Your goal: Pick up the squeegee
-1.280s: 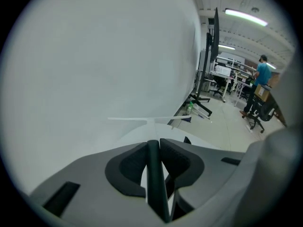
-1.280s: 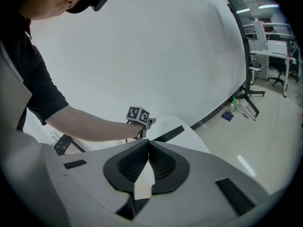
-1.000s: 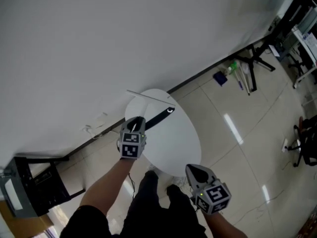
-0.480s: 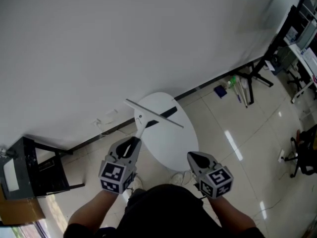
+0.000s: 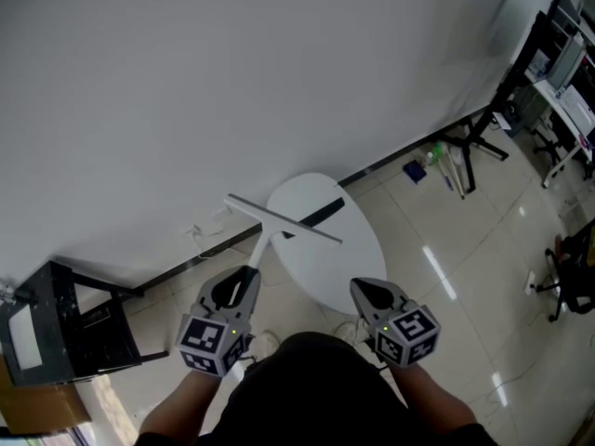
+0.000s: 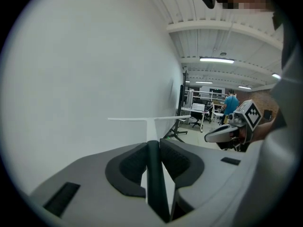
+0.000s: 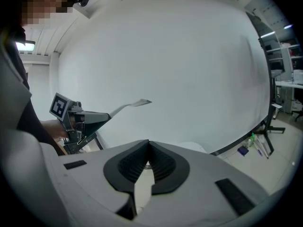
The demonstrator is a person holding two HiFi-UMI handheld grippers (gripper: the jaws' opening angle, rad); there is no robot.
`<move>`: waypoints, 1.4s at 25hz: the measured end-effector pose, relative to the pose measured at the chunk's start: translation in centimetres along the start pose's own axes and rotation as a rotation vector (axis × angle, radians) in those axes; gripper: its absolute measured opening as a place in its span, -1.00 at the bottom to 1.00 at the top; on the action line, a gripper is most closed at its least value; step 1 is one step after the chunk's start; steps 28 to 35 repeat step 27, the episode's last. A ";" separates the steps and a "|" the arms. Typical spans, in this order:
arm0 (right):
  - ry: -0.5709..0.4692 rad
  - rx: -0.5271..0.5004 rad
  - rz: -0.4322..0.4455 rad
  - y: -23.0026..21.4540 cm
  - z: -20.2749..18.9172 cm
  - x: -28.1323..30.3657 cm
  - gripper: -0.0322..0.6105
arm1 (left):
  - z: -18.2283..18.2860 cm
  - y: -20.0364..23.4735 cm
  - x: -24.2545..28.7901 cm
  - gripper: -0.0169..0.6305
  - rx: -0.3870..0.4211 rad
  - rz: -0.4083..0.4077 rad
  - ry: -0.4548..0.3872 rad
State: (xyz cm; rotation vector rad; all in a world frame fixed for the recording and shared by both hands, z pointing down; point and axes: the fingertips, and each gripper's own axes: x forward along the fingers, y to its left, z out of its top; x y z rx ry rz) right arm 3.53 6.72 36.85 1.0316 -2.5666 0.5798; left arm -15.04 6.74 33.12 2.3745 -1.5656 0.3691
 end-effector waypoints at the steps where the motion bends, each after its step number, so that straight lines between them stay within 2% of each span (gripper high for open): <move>1: 0.001 -0.003 -0.003 0.3 0.1 0.2 -0.89 | 0.0 0.2 -0.1 -0.66 -0.001 -0.006 -0.002; 11: -0.017 -0.039 -0.016 1.5 1.2 1.3 -0.90 | -0.2 2.1 -0.4 -0.66 -0.002 -0.025 -0.009; 35: -0.015 -0.045 -0.027 1.9 1.4 1.1 -0.90 | -0.2 2.3 -0.8 -0.66 -0.003 -0.020 -0.009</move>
